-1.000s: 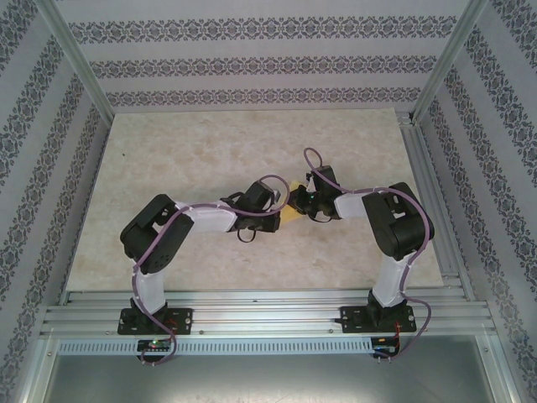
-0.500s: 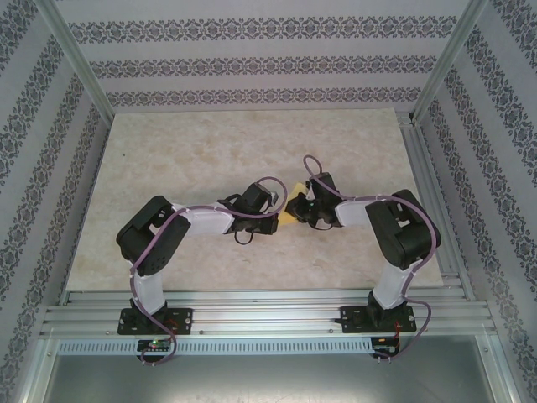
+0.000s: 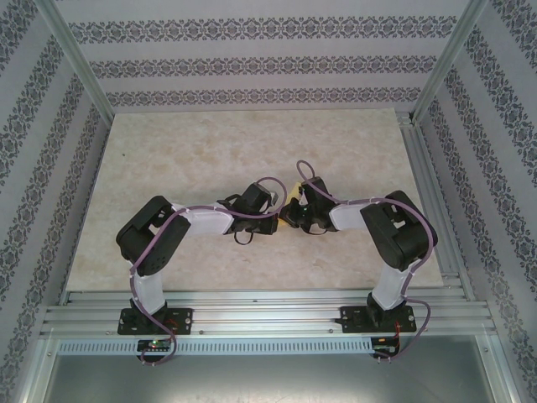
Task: Fold a paper plane with a square sheet of paper (pick it up from the middle)
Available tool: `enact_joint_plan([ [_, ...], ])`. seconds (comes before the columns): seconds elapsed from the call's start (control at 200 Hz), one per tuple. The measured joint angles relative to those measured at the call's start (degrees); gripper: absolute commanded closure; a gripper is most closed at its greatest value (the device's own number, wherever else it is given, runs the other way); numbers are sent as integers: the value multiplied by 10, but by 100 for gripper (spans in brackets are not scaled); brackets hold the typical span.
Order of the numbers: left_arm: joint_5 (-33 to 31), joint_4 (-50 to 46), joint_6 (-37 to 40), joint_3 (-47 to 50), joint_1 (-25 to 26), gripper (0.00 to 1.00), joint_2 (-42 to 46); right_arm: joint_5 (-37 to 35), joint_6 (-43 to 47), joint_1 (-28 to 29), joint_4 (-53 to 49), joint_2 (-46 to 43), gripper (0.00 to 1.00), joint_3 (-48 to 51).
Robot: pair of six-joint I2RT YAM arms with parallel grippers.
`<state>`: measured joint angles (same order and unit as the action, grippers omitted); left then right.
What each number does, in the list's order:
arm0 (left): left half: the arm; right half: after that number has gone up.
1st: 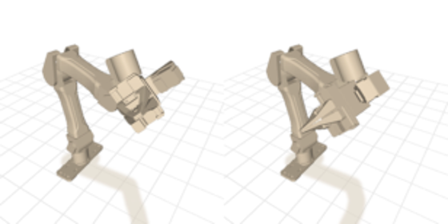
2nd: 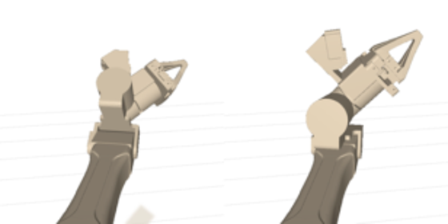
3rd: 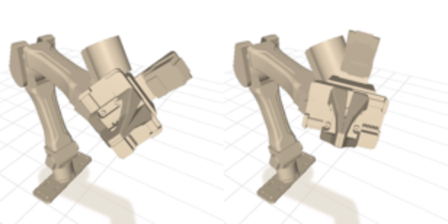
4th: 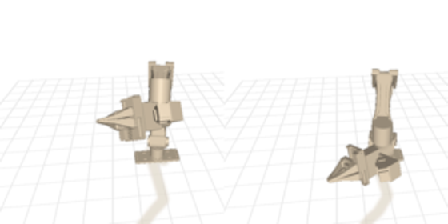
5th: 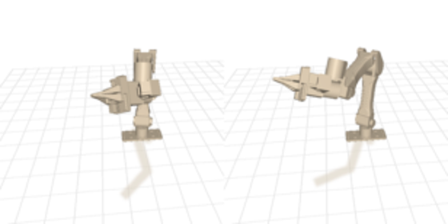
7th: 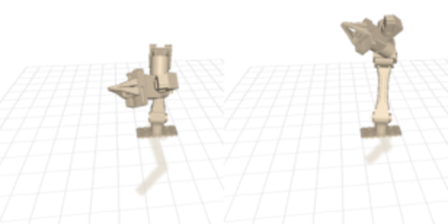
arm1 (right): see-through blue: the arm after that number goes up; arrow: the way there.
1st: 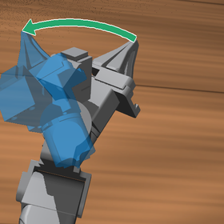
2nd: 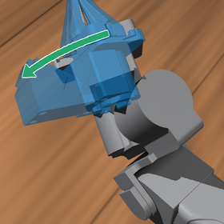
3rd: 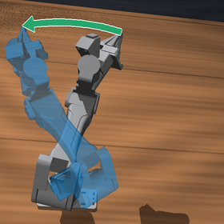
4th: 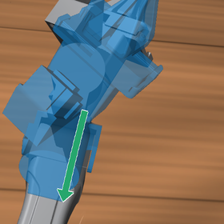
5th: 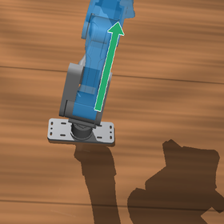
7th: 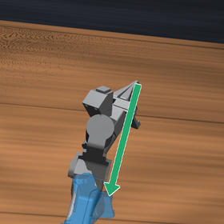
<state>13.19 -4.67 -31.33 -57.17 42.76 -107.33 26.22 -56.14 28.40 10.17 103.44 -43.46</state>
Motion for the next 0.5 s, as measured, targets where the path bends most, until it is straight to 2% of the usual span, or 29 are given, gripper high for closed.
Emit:
enact_joint_plan([
  [0.245,2,5,0,2,0,100,0,3,-26,1,46,0,97,21],
  [0.5,2,4,0,2,0,100,0,-1,8,-6,5,1,96,2],
])
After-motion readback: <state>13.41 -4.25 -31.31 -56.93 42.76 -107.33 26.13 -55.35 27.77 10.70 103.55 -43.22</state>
